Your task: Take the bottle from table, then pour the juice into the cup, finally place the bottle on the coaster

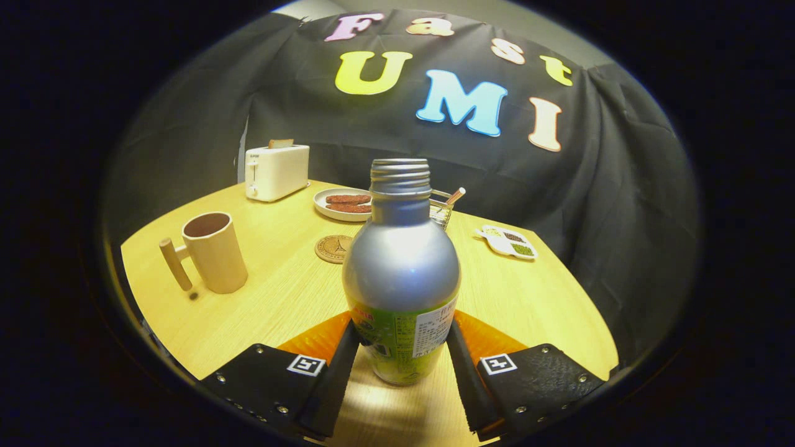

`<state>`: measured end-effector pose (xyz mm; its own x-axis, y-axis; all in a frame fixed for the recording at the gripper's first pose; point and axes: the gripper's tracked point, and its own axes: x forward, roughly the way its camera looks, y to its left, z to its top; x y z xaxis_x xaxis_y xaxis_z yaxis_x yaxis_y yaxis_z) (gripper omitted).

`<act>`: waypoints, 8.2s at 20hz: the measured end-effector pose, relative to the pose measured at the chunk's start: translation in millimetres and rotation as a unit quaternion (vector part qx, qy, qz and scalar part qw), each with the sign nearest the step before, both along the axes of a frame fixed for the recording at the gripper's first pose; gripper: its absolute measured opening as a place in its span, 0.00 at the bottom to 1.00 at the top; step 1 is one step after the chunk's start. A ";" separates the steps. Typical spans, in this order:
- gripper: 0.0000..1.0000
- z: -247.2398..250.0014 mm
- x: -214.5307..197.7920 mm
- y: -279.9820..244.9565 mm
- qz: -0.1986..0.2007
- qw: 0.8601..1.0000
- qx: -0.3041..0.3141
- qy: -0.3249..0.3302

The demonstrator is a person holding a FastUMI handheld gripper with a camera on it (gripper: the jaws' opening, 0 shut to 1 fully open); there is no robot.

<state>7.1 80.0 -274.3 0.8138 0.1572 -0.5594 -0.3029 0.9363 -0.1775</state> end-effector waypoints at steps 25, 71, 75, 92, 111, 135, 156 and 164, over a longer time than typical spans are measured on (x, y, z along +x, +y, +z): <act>0.76 36.8 25.4 82.0 0.129 0.960 -0.248 -0.031; 0.76 30.5 41.5 137.4 0.312 0.752 -0.579 0.031; 0.76 31.1 39.0 134.6 0.320 0.740 -0.590 0.041; 0.76 33.8 43.0 131.8 0.343 0.693 -0.631 0.060; 0.76 46.3 51.8 127.0 0.347 0.661 -0.661 0.080; 0.76 70.0 55.8 136.9 0.355 0.602 -0.710 0.086; 0.76 85.7 63.0 142.5 0.349 0.577 -0.733 0.086; 0.76 82.7 61.7 144.0 0.354 0.584 -0.726 0.084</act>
<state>68.9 224.0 -191.6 0.7470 -0.3186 -0.5834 -0.6500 -0.5341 -0.5406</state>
